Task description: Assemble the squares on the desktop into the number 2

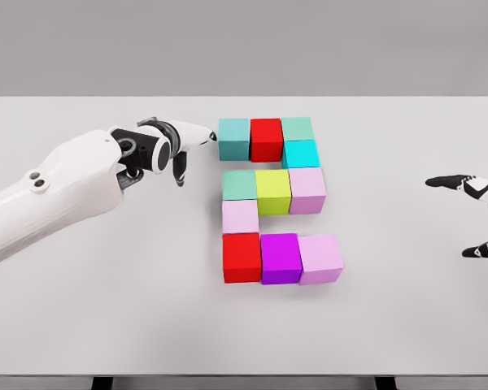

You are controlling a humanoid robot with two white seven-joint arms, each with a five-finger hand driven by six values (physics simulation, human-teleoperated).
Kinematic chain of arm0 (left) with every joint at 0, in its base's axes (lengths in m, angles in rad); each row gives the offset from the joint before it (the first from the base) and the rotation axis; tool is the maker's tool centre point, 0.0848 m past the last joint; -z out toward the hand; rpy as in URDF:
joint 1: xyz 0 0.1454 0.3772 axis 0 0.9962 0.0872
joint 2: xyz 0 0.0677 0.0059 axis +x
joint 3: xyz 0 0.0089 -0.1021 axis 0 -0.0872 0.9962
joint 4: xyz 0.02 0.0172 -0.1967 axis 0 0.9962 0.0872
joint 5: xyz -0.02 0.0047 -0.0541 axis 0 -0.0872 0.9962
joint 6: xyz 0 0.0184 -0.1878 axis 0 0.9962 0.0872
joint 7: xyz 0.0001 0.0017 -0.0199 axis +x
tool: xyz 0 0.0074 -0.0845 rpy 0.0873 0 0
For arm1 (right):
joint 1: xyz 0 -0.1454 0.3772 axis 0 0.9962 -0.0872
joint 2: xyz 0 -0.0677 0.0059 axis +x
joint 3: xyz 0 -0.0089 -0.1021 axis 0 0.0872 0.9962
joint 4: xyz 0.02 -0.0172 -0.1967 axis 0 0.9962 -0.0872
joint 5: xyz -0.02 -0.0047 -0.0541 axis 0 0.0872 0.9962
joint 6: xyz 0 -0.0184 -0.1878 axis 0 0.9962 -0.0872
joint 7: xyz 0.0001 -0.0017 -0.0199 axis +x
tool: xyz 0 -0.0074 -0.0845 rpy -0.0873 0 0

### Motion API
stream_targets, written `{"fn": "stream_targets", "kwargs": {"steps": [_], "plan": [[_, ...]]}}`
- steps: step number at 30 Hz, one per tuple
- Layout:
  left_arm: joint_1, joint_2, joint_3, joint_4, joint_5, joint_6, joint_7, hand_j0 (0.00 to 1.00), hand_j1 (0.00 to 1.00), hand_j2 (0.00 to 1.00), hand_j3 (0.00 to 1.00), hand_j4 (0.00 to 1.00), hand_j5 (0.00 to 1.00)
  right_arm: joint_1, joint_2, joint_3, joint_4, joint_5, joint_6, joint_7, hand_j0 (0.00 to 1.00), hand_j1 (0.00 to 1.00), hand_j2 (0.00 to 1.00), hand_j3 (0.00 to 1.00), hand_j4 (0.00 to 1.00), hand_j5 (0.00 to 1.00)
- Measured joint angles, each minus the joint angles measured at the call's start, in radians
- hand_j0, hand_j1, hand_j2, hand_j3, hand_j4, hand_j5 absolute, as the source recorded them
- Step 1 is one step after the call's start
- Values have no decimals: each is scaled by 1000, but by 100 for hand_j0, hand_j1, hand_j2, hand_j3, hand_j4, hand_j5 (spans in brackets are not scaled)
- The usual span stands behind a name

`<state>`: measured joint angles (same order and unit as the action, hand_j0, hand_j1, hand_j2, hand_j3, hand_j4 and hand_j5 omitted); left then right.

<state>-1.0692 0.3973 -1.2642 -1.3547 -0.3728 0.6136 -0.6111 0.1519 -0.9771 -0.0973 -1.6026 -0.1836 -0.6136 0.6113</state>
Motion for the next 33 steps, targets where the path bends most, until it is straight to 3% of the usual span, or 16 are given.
{"fn": "stream_targets", "kwargs": {"steps": [33], "plan": [[-2,1,0,-12,5,0,0,100,100,100,100,100,100,-6,0,-2,-2,0,0,0,100,100,100,100,100,100]]}}
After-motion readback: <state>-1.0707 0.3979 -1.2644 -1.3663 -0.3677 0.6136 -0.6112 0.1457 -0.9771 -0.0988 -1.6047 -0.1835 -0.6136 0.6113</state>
